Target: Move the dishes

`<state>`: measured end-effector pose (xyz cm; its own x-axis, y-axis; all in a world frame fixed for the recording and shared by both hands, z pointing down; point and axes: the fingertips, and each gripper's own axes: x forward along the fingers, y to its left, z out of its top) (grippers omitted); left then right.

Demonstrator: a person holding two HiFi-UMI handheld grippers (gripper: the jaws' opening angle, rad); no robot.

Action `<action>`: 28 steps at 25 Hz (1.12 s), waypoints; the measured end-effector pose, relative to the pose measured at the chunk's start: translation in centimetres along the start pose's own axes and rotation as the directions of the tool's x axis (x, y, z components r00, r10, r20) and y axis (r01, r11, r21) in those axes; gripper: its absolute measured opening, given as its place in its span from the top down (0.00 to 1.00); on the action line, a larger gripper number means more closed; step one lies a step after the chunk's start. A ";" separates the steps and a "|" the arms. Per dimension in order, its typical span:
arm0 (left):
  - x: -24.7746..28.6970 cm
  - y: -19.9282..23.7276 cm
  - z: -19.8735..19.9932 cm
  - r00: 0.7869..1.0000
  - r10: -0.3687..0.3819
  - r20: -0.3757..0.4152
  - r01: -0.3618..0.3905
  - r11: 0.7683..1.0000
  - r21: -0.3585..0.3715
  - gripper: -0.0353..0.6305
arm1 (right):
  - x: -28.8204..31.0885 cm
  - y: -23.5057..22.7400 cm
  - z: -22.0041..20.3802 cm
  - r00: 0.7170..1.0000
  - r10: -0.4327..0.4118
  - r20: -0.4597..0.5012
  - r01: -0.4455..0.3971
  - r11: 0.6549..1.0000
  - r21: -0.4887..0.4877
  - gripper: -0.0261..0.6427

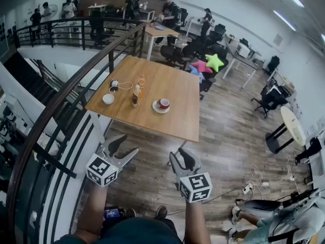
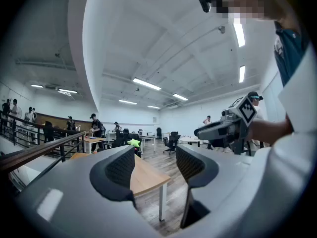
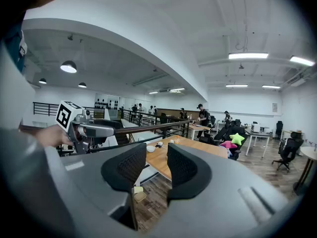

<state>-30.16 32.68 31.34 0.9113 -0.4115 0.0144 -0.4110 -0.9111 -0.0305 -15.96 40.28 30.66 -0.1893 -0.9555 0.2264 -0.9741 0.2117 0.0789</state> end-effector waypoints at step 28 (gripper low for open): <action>0.2 -0.6 0.1 0.997 -0.057 0.048 0.058 0.998 -0.029 0.56 | -1.4 0.5 0.9 0.998 -0.041 0.037 0.039 0.998 0.052 0.74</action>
<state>-29.77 33.14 31.27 0.9334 -0.3575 -0.0319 -0.3577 -0.9338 -0.0009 -16.33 41.52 29.49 -0.1533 -0.9703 0.1873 -0.9859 0.1630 0.0374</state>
